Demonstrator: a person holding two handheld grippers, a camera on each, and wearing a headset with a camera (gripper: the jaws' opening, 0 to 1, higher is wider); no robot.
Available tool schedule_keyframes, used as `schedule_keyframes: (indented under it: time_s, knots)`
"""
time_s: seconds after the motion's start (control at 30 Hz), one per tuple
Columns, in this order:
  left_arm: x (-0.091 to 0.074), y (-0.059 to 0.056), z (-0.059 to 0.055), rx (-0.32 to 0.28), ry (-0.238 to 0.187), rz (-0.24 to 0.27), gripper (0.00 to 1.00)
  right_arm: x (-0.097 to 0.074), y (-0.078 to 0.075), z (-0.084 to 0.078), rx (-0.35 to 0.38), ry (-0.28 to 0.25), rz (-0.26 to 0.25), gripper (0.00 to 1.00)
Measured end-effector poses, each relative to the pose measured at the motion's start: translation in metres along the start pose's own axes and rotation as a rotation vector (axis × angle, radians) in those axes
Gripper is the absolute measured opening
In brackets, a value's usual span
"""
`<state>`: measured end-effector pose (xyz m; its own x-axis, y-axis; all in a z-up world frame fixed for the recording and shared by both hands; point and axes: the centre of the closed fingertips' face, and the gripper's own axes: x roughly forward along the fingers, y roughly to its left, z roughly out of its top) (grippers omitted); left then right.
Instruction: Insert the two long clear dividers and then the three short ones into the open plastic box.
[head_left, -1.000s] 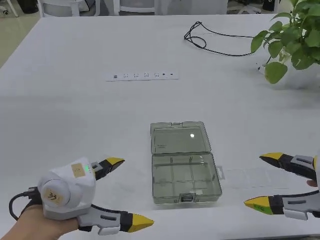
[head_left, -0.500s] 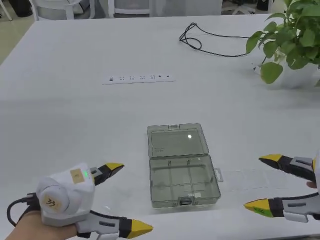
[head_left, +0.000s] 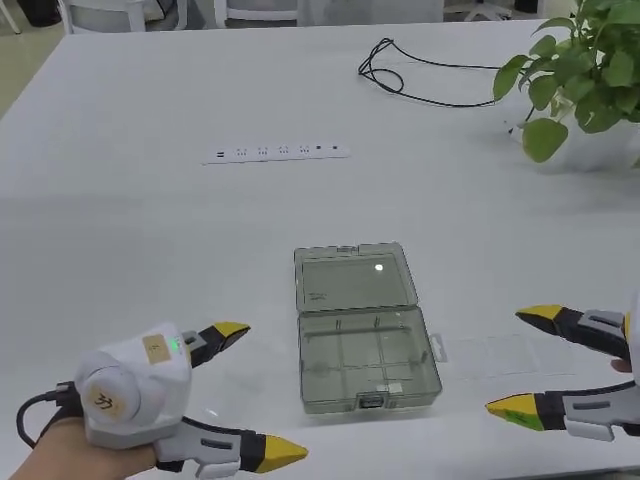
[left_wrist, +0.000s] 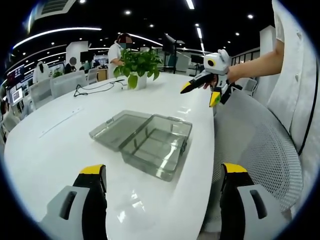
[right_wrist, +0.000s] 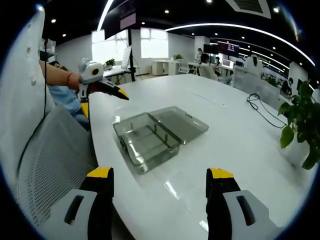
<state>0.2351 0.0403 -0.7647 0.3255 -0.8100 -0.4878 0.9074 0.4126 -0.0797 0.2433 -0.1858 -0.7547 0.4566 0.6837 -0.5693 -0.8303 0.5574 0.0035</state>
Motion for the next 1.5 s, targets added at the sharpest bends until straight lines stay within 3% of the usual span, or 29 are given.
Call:
schedule_keyframes:
  time_s: [0.63,0.93,1.13,1.27,1.5]
  knots:
    - [-0.006,0.012,-0.004,-0.020,0.012,0.026,0.94,0.002,-0.002,-0.002,0.012,-0.008,-0.006,0.76]
    - [-0.026,0.045,-0.010,-0.066,0.033,0.116,0.89,0.003,-0.004,-0.004,0.018,-0.013,-0.010,0.75]
    - [-0.041,0.068,-0.019,-0.130,0.065,0.190,0.83,0.004,-0.001,-0.002,0.020,-0.018,-0.010,0.75]
    - [-0.047,0.074,-0.022,-0.161,0.079,0.205,0.76,0.004,0.002,0.001,0.022,-0.020,-0.012,0.75]
    - [-0.055,0.084,-0.036,-0.240,0.142,0.258,0.71,0.004,0.012,0.009,0.029,-0.023,-0.016,0.74]
